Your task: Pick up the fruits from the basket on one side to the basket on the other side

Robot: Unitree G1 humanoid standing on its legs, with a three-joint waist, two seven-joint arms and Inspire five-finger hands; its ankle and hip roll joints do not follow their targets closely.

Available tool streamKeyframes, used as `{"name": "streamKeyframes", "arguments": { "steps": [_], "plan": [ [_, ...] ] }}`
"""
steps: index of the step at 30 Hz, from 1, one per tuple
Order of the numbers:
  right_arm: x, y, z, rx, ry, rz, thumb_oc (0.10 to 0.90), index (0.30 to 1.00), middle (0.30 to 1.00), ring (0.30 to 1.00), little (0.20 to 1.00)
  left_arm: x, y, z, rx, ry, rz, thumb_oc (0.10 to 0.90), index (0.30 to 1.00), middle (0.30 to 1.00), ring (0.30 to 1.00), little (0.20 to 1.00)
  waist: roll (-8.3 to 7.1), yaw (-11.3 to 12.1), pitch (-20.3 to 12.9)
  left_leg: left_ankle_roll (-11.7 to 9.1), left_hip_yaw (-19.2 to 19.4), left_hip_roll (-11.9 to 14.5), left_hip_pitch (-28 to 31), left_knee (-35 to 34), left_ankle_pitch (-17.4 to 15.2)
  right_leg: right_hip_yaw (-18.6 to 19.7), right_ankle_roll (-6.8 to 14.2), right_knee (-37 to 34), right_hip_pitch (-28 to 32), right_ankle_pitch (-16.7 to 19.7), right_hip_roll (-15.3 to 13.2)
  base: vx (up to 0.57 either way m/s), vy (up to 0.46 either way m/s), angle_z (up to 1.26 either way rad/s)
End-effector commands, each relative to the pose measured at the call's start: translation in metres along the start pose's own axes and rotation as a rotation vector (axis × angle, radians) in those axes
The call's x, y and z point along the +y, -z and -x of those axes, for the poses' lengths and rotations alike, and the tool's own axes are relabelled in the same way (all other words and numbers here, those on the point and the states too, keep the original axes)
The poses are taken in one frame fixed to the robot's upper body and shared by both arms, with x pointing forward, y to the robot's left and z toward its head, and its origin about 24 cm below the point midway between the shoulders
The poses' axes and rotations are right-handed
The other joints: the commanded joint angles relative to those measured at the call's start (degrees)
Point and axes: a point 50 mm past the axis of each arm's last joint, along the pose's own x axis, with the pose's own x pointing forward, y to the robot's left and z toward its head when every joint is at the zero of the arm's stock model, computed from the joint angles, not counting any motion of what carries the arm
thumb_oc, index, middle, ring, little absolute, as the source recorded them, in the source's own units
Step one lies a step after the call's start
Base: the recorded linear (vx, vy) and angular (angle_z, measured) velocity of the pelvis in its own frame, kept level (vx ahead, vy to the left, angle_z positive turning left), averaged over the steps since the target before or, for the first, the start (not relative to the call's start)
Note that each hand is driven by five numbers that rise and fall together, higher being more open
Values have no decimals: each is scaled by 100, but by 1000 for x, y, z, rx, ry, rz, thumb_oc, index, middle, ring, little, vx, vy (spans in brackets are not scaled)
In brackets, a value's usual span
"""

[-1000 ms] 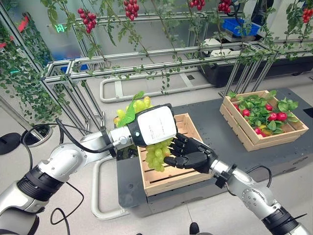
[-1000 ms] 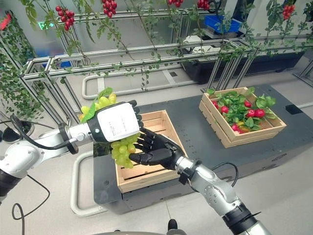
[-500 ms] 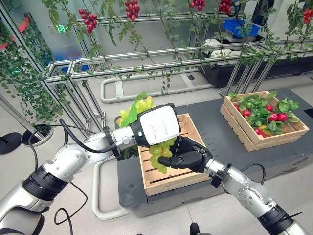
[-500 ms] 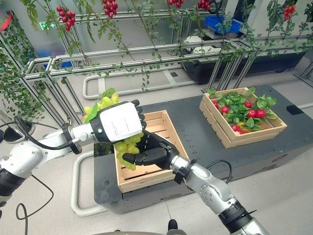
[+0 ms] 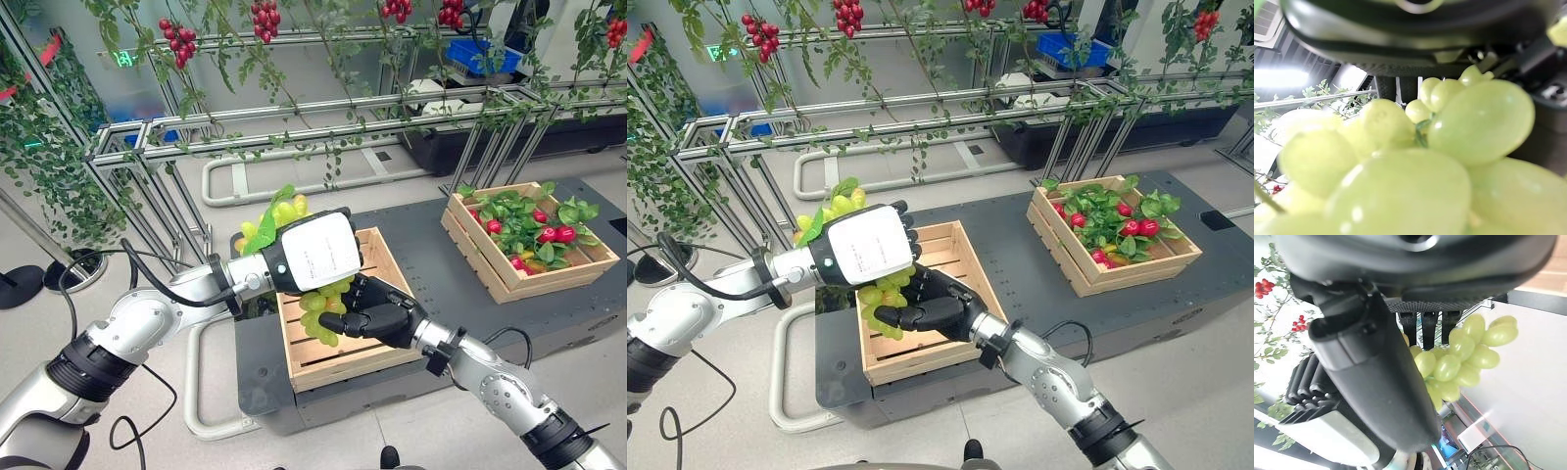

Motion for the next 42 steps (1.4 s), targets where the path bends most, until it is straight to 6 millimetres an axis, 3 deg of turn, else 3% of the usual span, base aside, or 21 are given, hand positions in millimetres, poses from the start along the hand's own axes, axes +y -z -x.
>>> {"name": "streamKeyframes", "arguments": {
  "steps": [1, 10, 11, 31, 42],
  "plan": [
    [60, -11, -28, -37, -425, -52, 400, 300, 300, 300, 300, 35, 43, -22, 186, -247, -116, 400, 300, 300, 300, 300, -118, 63, -511, 102, -224, -10, 79, 13, -359, -136, 201, 10, 202, -244, -220, 0, 0, 0],
    [57, 5, -33, 22, -411, -106, 400, 300, 300, 300, 300, 36, 42, -23, 192, -264, -124, 400, 300, 300, 300, 300, -119, 98, -513, 103, -235, -17, 79, 13, -351, -165, 204, 10, 213, -243, -240, 0, 0, 0],
    [57, 6, -32, 33, -413, -107, 800, 900, 900, 900, 900, 36, 42, -23, 193, -266, -125, 400, 300, 300, 300, 300, -118, 99, -517, 99, -243, -18, 77, 13, -352, -170, 207, 10, 213, -242, -243, 0, 0, 0],
    [48, 22, -29, 114, -362, -109, 800, 900, 900, 900, 900, 37, 38, -20, 186, -268, -124, 400, 300, 300, 300, 300, -131, 119, -519, 110, -261, -37, 75, 13, -352, -184, 207, 10, 216, -244, -246, 0, 0, 2],
    [42, 12, -26, 68, -340, -78, 800, 900, 900, 900, 900, 33, 38, -18, 176, -255, -114, 400, 300, 300, 300, 300, -133, 112, -512, 110, -273, -43, 82, 13, -348, -176, 204, 10, 229, -240, -235, 0, 0, 0]
  ]
}}
